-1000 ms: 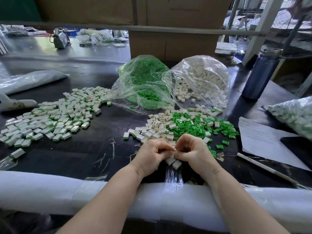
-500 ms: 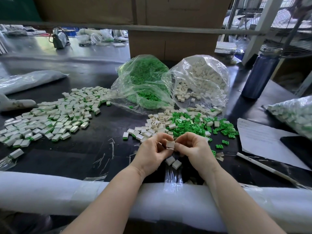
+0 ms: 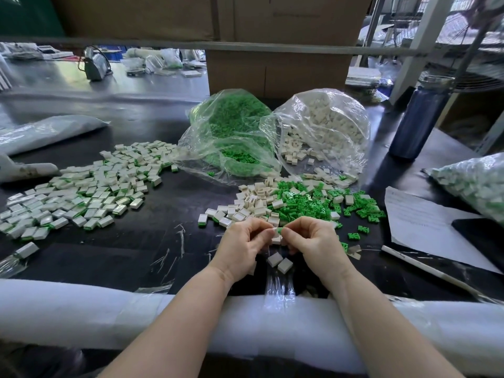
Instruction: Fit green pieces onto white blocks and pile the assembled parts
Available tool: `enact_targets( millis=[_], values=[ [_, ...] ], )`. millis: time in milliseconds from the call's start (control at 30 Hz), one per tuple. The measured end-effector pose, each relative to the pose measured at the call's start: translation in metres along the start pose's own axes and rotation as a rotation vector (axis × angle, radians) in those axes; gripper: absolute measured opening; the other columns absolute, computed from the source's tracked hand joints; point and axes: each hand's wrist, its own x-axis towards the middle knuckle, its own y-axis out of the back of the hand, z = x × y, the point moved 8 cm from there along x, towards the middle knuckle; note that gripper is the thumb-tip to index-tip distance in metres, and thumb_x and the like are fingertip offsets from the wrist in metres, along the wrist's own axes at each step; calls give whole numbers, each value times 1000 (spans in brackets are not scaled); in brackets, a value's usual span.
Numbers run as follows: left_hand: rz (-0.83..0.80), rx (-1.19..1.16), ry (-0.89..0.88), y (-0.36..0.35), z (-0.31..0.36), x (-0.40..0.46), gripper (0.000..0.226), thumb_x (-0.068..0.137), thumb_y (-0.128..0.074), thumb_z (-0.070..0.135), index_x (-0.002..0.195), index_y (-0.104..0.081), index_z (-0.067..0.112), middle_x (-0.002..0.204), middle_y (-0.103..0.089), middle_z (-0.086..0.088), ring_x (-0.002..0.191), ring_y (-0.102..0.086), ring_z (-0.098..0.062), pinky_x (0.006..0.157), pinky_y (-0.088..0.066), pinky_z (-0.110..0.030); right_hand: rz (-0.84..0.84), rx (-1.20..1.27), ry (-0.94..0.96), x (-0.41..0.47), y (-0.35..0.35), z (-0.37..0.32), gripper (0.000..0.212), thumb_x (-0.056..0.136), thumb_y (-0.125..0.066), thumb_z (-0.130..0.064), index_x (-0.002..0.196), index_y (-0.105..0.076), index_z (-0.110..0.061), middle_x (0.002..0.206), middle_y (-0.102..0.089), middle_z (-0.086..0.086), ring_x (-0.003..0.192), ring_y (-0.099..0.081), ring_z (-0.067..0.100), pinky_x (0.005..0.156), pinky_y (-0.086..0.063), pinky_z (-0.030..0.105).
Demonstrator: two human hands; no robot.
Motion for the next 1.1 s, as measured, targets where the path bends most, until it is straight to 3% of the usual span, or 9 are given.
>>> enact_targets(
  millis=[200,300,467,633,767,900,1000,1100],
  values=[
    [-29,90,7,-3,-3,0,9,89,-59,15,86,-66,20,79,-63,8,72,-57,-3,75,-47,-17,-42,-107,-22,0,-3,2,16,86,-64,-8,71,-63,-13,56,-64,-3,51,-57,3,53,-44,14],
    [-27,138,-8,-3,-3,0,9,88,-61,16,91,-69,15,84,-64,7,81,-59,-7,80,-48,-19,-59,-141,-29,0,-4,3,18,86,-64,-8,69,-62,-15,56,-63,-4,52,-57,3,54,-44,15],
    [-45,232,-80,-5,2,-2,11,88,-61,13,92,-71,9,77,-59,13,76,-55,-5,77,-44,-15,-97,-187,-7,0,-7,-1,18,84,-67,-9,67,-62,-14,56,-62,-5,50,-54,1,53,-43,14],
    [18,223,-69,-2,2,-1,12,88,-61,15,95,-70,11,87,-66,2,84,-60,-12,82,-48,-21,-43,-176,32,-1,-5,-3,18,84,-66,-11,69,-61,-17,54,-60,-7,52,-54,1,56,-44,16],
    [33,162,-44,-2,2,-1,14,88,-61,15,101,-68,16,88,-68,-1,83,-64,-14,81,-50,-23,-4,-98,43,0,-2,-4,7,83,-67,-6,82,-64,-12,65,-64,2,58,-57,7,60,-48,21],
    [11,148,-37,-5,3,-3,15,84,-66,14,99,-64,17,82,-67,-11,78,-64,-26,77,-53,-34,-2,37,14,-1,0,-3,9,83,-64,3,81,-63,-6,64,-65,7,52,-60,6,52,-47,15],
    [20,159,-45,-4,4,-3,16,81,-70,15,96,-65,16,84,-67,-5,77,-62,-19,78,-52,-30,-4,85,2,-1,-1,-2,8,82,-63,5,80,-65,-2,63,-65,5,51,-60,5,50,-47,14],
    [60,183,-67,1,6,-2,20,82,-68,18,101,-68,12,97,-64,-2,90,-60,-16,86,-48,-23,-12,125,-9,-1,0,-1,7,82,-64,4,82,-68,-3,63,-67,3,53,-61,5,51,-47,14]
  ],
)
